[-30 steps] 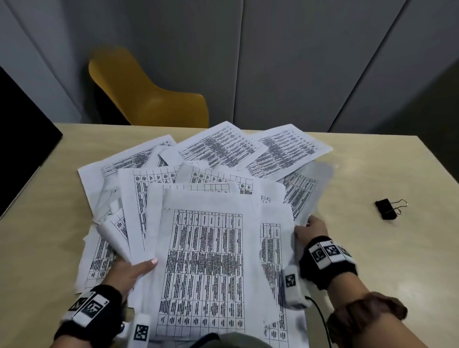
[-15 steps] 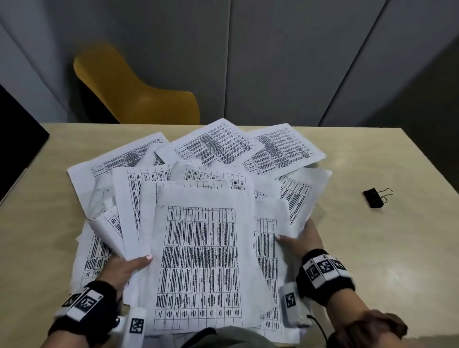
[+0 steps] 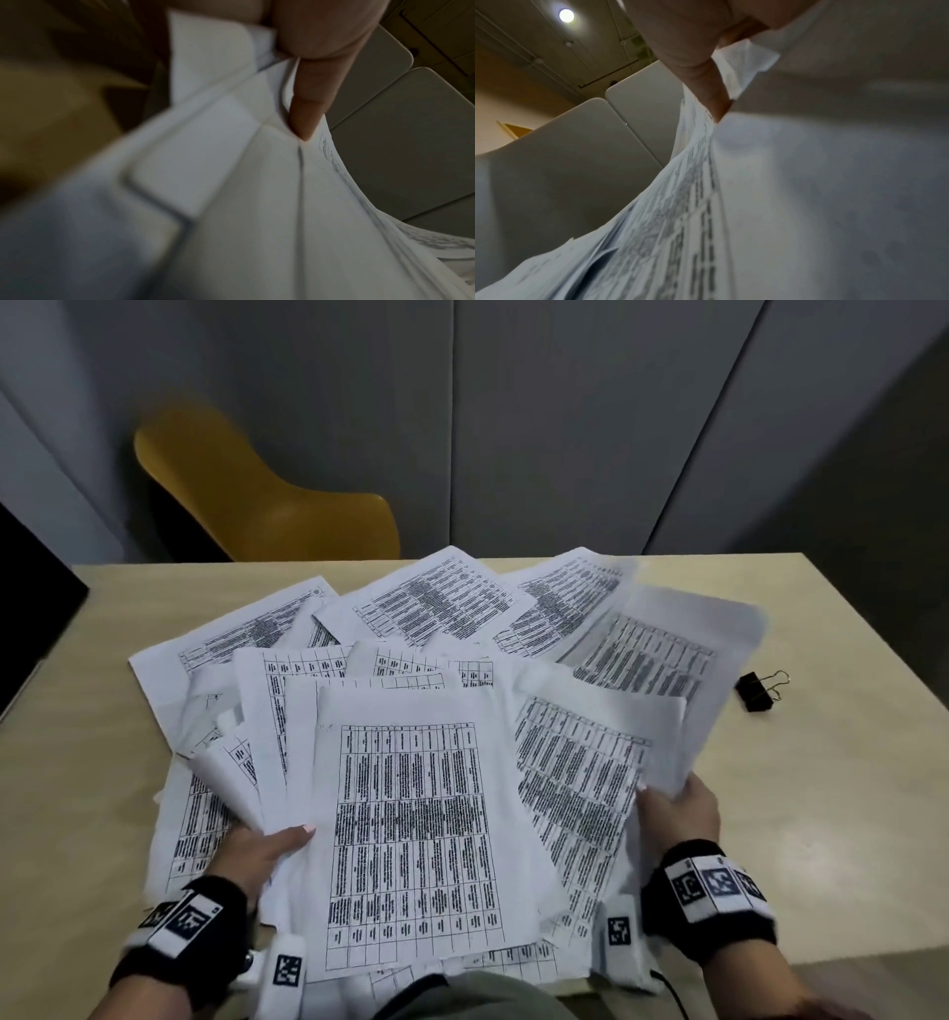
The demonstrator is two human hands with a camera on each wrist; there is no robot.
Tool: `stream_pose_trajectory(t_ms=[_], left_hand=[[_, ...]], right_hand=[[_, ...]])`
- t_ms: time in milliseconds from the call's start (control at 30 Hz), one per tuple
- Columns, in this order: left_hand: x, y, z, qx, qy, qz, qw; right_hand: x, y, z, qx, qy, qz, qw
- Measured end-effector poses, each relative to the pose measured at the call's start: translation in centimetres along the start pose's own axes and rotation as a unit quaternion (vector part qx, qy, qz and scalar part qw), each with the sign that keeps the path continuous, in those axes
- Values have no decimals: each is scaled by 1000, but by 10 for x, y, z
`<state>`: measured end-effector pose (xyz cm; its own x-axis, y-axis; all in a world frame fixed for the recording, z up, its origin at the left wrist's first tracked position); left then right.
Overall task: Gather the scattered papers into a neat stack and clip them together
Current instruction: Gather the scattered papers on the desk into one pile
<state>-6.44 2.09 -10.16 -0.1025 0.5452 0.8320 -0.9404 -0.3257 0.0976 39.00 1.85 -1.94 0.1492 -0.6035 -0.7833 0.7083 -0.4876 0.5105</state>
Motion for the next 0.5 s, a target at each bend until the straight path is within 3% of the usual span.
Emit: stream_pose_trajectory(t_ms=[167, 367, 500], left_hand=[[-4, 2, -7, -1, -3, -19, 1000], [27, -13, 21, -2, -43, -39, 998], [24, -12, 18, -4, -56, -52, 997]], right_hand=[[16, -13, 4, -116, -74, -30, 990], [2, 26, 1, 67, -10, 11, 998], [-8, 55, 3, 172, 0, -102, 980]])
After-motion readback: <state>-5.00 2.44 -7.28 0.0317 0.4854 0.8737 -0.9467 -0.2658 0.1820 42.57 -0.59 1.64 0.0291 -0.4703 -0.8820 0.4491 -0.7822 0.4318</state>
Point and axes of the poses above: each hand's wrist, its own z-axis away from the middle knuckle, its own y-axis out of the back of the hand, x = y × z, the point moved 4 cm from there along -z, towards the middle knuckle, and after that the axes turned 3 degrees about -y, right-handed, at the moved point
